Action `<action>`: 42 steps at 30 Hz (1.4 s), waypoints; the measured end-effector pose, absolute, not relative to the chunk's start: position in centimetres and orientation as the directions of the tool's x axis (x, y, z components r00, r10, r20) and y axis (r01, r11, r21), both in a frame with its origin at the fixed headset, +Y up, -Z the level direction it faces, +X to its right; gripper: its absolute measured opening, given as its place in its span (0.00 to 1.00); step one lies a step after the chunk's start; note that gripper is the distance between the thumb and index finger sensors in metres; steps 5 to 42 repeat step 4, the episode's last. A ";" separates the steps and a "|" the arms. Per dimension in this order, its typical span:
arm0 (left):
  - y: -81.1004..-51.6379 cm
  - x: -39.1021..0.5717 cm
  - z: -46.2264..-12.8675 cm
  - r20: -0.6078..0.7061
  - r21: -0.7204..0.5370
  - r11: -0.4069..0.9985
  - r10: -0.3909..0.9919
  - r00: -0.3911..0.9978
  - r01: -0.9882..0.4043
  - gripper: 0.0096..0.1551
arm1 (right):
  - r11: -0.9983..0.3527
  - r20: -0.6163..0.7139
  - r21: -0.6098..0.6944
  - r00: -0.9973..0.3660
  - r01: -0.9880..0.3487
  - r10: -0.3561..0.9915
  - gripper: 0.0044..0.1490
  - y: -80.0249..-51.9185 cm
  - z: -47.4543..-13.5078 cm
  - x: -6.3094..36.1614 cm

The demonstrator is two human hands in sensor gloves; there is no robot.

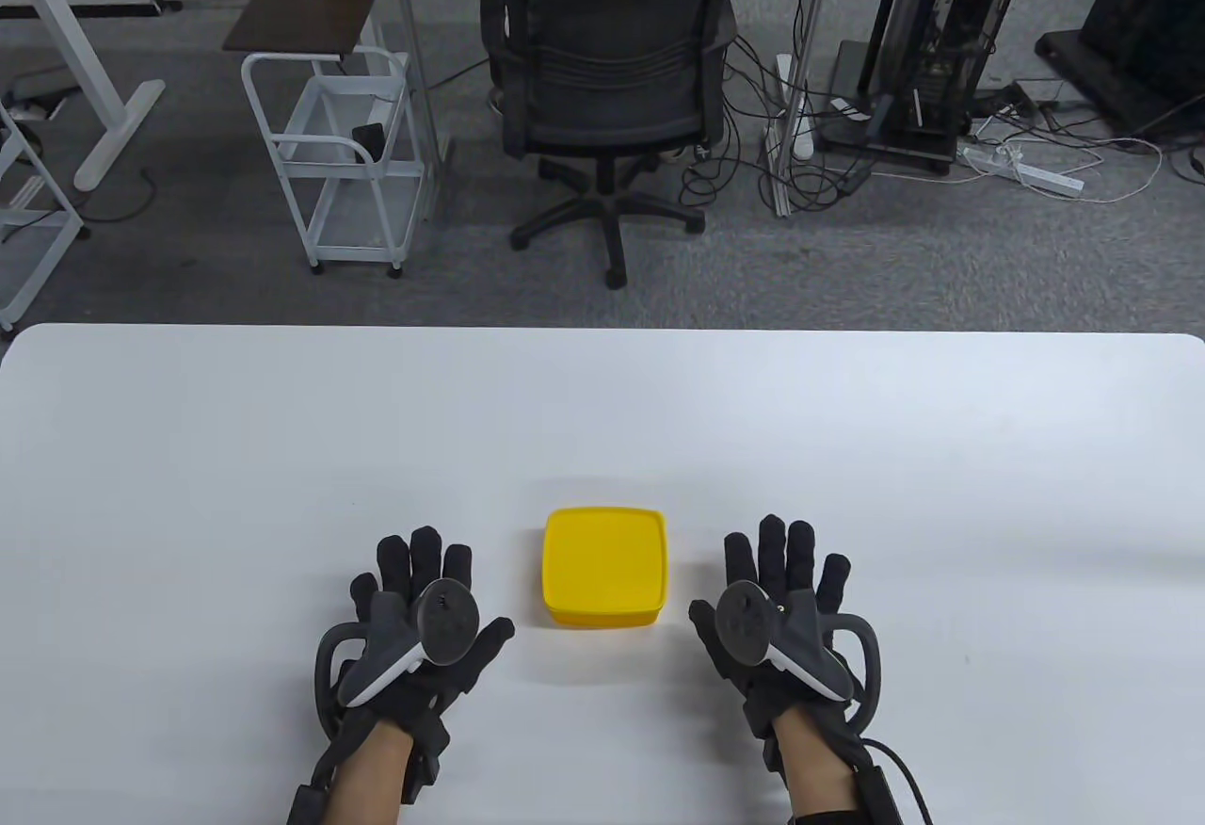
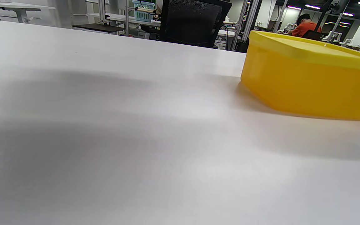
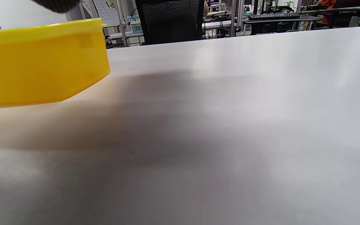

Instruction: Cover the plastic food container

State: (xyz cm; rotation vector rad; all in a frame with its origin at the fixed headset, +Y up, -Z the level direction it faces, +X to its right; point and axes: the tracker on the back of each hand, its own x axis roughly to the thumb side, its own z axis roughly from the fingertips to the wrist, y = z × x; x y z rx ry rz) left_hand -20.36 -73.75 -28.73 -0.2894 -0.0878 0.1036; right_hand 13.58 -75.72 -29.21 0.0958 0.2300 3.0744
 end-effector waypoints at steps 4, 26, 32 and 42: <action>-73.8 -20.5 -28.7 0.063 -0.292 0.951 0.121 0.991 -0.098 0.54 | -0.988 0.059 0.147 -0.997 -0.047 0.056 0.52 -75.7 -29.2 13.5; -73.8 -20.5 -28.7 0.063 -0.292 0.951 0.121 0.991 -0.098 0.54 | -0.988 0.059 0.147 -0.997 -0.047 0.056 0.52 -75.7 -29.2 13.5; -73.8 -20.5 -28.7 0.063 -0.292 0.951 0.121 0.991 -0.098 0.54 | -0.988 0.059 0.147 -0.997 -0.047 0.056 0.52 -75.7 -29.2 13.5; -73.8 -20.5 -28.7 0.063 -0.292 0.951 0.121 0.991 -0.098 0.54 | -0.988 0.059 0.147 -0.997 -0.047 0.056 0.52 -75.7 -29.2 13.5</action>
